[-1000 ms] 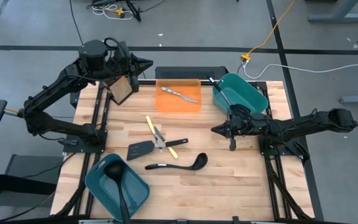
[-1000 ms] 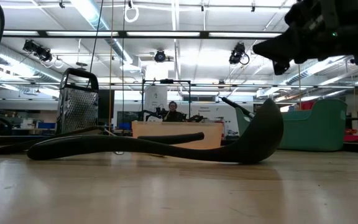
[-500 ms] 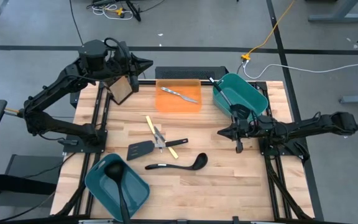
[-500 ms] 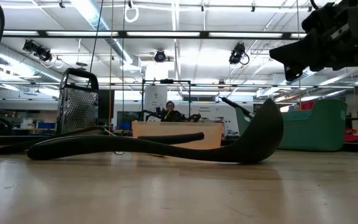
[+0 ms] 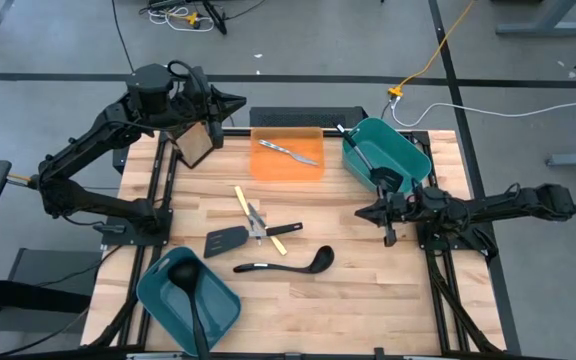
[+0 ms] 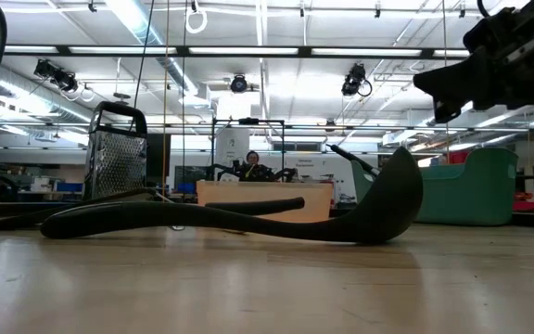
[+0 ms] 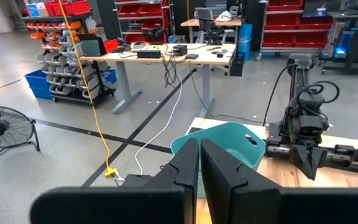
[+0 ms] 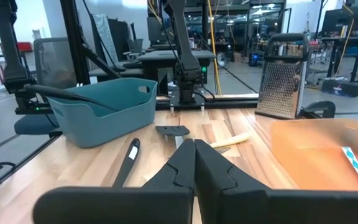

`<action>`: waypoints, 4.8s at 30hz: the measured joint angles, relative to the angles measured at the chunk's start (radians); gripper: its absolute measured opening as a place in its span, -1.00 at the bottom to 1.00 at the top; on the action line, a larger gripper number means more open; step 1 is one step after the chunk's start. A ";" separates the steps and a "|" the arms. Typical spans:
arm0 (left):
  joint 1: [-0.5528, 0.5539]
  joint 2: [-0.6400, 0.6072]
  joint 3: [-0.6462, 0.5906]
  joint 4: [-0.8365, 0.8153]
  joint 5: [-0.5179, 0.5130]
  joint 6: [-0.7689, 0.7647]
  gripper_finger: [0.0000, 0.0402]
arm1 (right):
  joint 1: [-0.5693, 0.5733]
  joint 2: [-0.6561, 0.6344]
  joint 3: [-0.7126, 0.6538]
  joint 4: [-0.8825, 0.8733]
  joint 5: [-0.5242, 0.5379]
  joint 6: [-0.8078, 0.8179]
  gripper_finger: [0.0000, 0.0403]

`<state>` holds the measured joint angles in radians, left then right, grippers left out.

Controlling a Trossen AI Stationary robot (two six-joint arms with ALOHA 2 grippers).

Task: Pick & Place Kitchen Items
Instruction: Put the black spatula into the green bin

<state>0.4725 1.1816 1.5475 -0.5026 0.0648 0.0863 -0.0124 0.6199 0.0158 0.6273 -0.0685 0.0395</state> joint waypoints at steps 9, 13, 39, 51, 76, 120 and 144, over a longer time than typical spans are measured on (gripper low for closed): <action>0.000 0.000 0.000 0.000 0.000 0.000 -0.89 | 0.000 -0.104 0.000 -0.099 -0.002 -0.010 -0.97; 0.000 0.000 0.000 0.000 0.000 0.000 -0.89 | 0.000 -0.161 0.000 -0.141 -0.002 -0.010 -0.97; 0.000 0.000 0.000 0.000 0.000 0.000 -0.89 | 0.000 -0.479 0.000 -0.517 0.000 -0.006 -0.97; 0.000 0.000 0.000 0.000 0.000 0.000 -0.89 | 0.000 -0.556 0.000 -0.594 0.000 0.001 -0.97; 0.000 0.000 0.000 0.000 0.000 0.000 -0.89 | 0.000 -0.620 0.000 -0.608 0.000 0.004 -0.97; 0.000 0.000 0.000 0.000 0.000 0.000 -0.89 | 0.000 -0.620 0.000 -0.601 0.000 0.030 -0.87; 0.000 0.000 0.000 0.000 0.000 0.000 -0.89 | 0.000 -0.620 0.000 -0.596 0.000 0.030 -0.87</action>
<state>0.4728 1.1816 1.5475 -0.5023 0.0650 0.0863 -0.0122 -0.0002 0.0158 0.0317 -0.0683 0.0691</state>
